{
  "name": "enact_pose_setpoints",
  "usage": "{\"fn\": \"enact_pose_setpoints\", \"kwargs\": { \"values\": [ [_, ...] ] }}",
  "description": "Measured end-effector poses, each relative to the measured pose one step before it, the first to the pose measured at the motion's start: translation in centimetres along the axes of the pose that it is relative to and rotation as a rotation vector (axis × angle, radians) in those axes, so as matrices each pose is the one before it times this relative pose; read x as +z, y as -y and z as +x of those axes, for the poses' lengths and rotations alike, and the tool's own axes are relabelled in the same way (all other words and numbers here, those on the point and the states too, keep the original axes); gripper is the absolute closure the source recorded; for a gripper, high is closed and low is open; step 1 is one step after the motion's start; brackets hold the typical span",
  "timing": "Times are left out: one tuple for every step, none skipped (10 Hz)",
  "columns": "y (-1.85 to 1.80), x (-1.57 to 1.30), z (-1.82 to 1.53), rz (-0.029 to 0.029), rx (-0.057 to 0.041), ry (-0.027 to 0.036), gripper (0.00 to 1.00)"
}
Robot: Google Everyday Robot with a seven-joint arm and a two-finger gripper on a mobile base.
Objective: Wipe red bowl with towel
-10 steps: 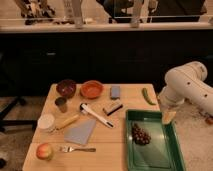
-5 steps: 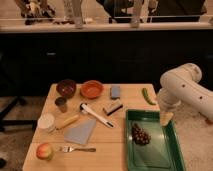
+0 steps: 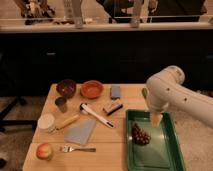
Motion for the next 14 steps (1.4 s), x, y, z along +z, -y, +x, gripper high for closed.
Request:
{"fn": "enact_pose_setpoints", "kwargs": {
  "values": [
    [0.077, 0.327, -1.039, -0.00318, -0.01144, -0.00215, 0.2],
    [-0.1, 0.289, -1.006, -0.00746, -0.00932, -0.00204, 0.2],
    [-0.044, 0.281, -1.257, -0.00994, -0.01396, 0.0042, 0.2],
    [0.105, 0.251, -1.225, -0.00632, -0.01724, 0.00765, 0.2],
    [-0.093, 0.197, -0.626, -0.00723, -0.00692, 0.00551, 0.2],
    [-0.126, 0.656, -1.027, -0.0126, -0.01163, 0.00467, 0.2],
    [0.063, 0.599, -0.724, -0.00644, -0.00943, 0.00164, 0.2],
    [0.031, 0.512, -0.801, -0.00847, -0.00767, 0.00578, 0.2],
    [0.118, 0.874, -1.39, -0.01197, -0.01247, 0.01063, 0.2],
    [0.078, 0.622, -0.962, -0.00544, -0.00942, 0.01214, 0.2],
    [0.161, 0.277, -0.903, -0.00136, -0.01507, 0.01112, 0.2],
    [-0.047, 0.079, -0.497, -0.00428, -0.01122, 0.00963, 0.2],
    [0.03, 0.0, 0.139, 0.00183, -0.00133, -0.00328, 0.2],
    [-0.026, -0.006, 0.032, -0.0002, 0.00086, 0.00036, 0.2]
  ]
}}
